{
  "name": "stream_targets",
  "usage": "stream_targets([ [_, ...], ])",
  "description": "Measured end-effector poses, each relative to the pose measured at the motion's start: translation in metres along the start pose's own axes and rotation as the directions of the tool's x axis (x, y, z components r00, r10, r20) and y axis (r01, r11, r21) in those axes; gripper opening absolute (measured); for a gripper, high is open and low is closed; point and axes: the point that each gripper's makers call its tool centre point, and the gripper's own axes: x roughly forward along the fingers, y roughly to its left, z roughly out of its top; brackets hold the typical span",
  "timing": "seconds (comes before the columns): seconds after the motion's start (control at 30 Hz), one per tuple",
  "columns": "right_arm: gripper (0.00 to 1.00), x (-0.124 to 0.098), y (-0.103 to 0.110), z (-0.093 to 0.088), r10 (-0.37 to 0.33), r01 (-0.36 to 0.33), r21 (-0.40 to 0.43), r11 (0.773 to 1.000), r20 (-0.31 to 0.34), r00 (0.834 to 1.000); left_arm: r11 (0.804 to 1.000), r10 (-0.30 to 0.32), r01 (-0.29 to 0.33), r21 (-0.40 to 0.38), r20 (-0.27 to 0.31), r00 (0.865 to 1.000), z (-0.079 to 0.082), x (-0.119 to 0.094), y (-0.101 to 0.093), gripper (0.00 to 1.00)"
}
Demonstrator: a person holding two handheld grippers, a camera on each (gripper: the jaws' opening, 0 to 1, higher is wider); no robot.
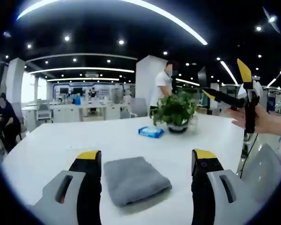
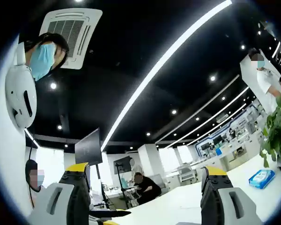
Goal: Open the folded towel by lifting each exposed corner and separating the folded layers until the towel lies flat within the target outline without major curled edges
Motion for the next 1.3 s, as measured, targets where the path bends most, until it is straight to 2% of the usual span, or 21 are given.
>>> stream_targets([
  [0.07, 1.0, -0.005, -0.015, -0.014, -0.046, 0.042, -0.063, 0.997, -0.057, 0.997, 0.999, -0.024, 0.026, 0.033, -0.053, 0.998, -0.012, 0.006, -0.002, 0.75],
  [0.13, 1.0, -0.013, -0.03, -0.036, -0.106, 0.087, -0.119, 0.989, -0.155, 0.982, 0.994, -0.05, 0.06, 0.091, -0.117, 0.992, -0.027, 0.012, -0.005, 0.71],
  [0.23, 1.0, -0.028, -0.048, -0.066, -0.178, 0.13, -0.183, 0.974, -0.273, 0.946, 0.984, -0.091, 0.118, 0.136, -0.194, 0.977, -0.046, 0.023, -0.015, 0.61],
  [0.3, 1.0, -0.034, -0.052, -0.08, -0.192, 0.141, -0.172, 0.975, -0.328, 0.925, 0.982, -0.112, 0.141, 0.124, -0.212, 0.971, -0.052, 0.03, -0.022, 0.57],
  [0.33, 0.99, -0.034, -0.051, -0.082, -0.182, 0.137, -0.157, 0.978, -0.325, 0.928, 0.98, -0.132, 0.161, 0.116, -0.227, 0.965, -0.056, 0.033, -0.026, 0.55],
  [0.37, 0.94, -0.036, -0.053, -0.086, -0.192, 0.145, -0.16, 0.976, -0.331, 0.924, 0.98, -0.131, 0.161, 0.116, -0.226, 0.965, -0.056, 0.034, -0.027, 0.53],
  [0.4, 0.84, -0.04, -0.055, -0.092, -0.194, 0.14, -0.171, 0.975, -0.358, 0.913, 0.979, -0.134, 0.164, 0.117, -0.233, 0.963, -0.06, 0.039, -0.029, 0.51],
  [0.43, 0.69, -0.043, -0.056, -0.097, -0.195, 0.136, -0.175, 0.975, -0.385, 0.902, 0.978, -0.134, 0.166, 0.123, -0.237, 0.962, -0.061, 0.041, -0.03, 0.5],
  [0.47, 0.62, -0.047, -0.059, -0.104, -0.213, 0.144, -0.191, 0.971, -0.413, 0.885, 0.977, -0.136, 0.17, 0.125, -0.246, 0.96, -0.065, 0.045, -0.031, 0.49],
  [0.53, 0.54, -0.05, -0.063, -0.115, -0.225, 0.143, -0.209, 0.967, -0.444, 0.867, 0.975, -0.147, 0.184, 0.123, -0.266, 0.953, -0.072, 0.049, -0.034, 0.48],
  [0.6, 0.47, -0.052, -0.067, -0.124, -0.233, 0.155, -0.202, 0.967, -0.458, 0.858, 0.97, -0.148, 0.197, 0.142, -0.296, 0.944, -0.08, 0.054, -0.035, 0.44],
  [0.63, 0.4, -0.054, -0.068, -0.128, -0.234, 0.155, -0.2, 0.967, -0.469, 0.851, 0.966, -0.148, 0.205, 0.158, -0.31, 0.939, -0.083, 0.055, -0.035, 0.43],
  [0.73, 0.26, -0.06, -0.073, -0.142, -0.25, 0.168, -0.202, 0.965, -0.511, 0.822, 0.944, -0.151, 0.241, 0.227, -0.352, 0.924, -0.095, 0.062, -0.037, 0.4],
  [0.87, 0.23, -0.065, -0.081, -0.154, -0.276, 0.184, -0.219, 0.958, -0.538, 0.796, 0.935, -0.163, 0.272, 0.229, -0.405, 0.9, -0.111, 0.069, -0.042, 0.38],
  [0.9, 0.2, -0.069, -0.084, -0.158, -0.29, 0.196, -0.224, 0.955, -0.552, 0.782, 0.926, -0.154, 0.28, 0.255, -0.42, 0.894, -0.116, 0.071, -0.042, 0.38],
  [1.0, 0.17, -0.074, -0.088, -0.161, -0.305, 0.212, -0.226, 0.951, -0.562, 0.768, 0.91, -0.141, 0.296, 0.291, -0.452, 0.881, -0.125, 0.076, -0.042, 0.35],
  [1.1, 0.17, -0.076, -0.092, -0.161, -0.319, 0.233, -0.22, 0.947, -0.565, 0.761, 0.898, -0.147, 0.317, 0.306, -0.472, 0.869, -0.132, 0.081, -0.047, 0.32],
  [1.13, 0.17, -0.077, -0.092, -0.162, -0.318, 0.242, -0.206, 0.948, -0.564, 0.762, 0.888, -0.138, 0.324, 0.326, -0.482, 0.865, -0.134, 0.082, -0.047, 0.32],
  [1.27, 0.23, -0.074, -0.088, -0.167, -0.28, 0.28, -0.089, 0.956, -0.566, 0.775, 0.832, -0.14, 0.388, 0.397, -0.526, 0.839, -0.147, 0.088, -0.054, 0.31],
  [1.3, 0.26, -0.075, -0.089, -0.169, -0.282, 0.293, -0.074, 0.953, -0.57, 0.772, 0.813, -0.127, 0.396, 0.428, -0.534, 0.836, -0.15, 0.09, -0.054, 0.28],
])
